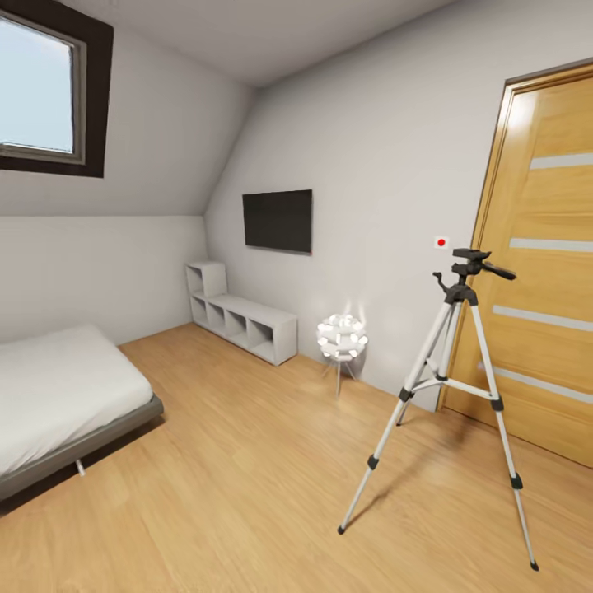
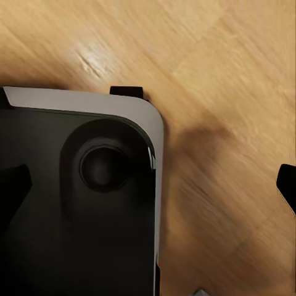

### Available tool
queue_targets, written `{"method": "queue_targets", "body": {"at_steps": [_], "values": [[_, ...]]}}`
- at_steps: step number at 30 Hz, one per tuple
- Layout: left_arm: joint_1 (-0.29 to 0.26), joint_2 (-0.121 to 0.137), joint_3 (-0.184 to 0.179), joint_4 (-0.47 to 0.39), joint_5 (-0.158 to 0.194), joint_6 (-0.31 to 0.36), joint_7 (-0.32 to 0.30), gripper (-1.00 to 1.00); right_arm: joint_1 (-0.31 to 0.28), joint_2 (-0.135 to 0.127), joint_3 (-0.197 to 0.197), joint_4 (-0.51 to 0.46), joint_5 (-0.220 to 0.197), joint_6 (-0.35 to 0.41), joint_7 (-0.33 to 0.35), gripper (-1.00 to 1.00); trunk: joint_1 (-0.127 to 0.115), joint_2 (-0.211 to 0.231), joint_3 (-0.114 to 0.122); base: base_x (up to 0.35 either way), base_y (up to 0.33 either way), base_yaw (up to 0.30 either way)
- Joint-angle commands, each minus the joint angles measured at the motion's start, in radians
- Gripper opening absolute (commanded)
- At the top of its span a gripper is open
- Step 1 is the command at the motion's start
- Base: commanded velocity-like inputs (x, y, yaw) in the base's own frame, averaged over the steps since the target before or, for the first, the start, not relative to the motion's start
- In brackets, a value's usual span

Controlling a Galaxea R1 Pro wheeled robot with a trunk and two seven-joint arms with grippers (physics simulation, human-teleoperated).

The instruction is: Attach the digital camera to the camera tripod in the bedroom.

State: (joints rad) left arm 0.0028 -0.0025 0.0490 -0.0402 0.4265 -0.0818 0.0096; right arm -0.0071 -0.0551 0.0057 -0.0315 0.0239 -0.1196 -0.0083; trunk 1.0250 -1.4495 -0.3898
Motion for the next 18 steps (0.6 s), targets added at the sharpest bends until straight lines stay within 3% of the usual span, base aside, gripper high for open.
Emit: {"method": "queue_targets", "body": {"at_steps": [1,13,18], "values": [[0.000,0.000,0.005,-0.001,-0.001,-0.001,0.001,1.00,-0.001,0.000,0.000,0.001,0.003,-0.003,-0.001,1.00,0.000,-0.001,-0.001,0.000,0.000,0.270],[0.000,-0.004,0.008,-0.002,0.001,-0.001,0.000,1.00,-0.001,0.000,0.000,0.001,0.002,-0.003,-0.001,1.00,0.000,-0.001,-0.001,0.000,-0.001,0.270],[0.000,-0.004,0.005,-0.003,0.000,-0.001,0.000,1.00,-0.001,0.000,0.000,0.001,0.002,-0.004,-0.001,1.00,0.000,-0.001,-0.001,0.000,-0.140,0.270]]}}
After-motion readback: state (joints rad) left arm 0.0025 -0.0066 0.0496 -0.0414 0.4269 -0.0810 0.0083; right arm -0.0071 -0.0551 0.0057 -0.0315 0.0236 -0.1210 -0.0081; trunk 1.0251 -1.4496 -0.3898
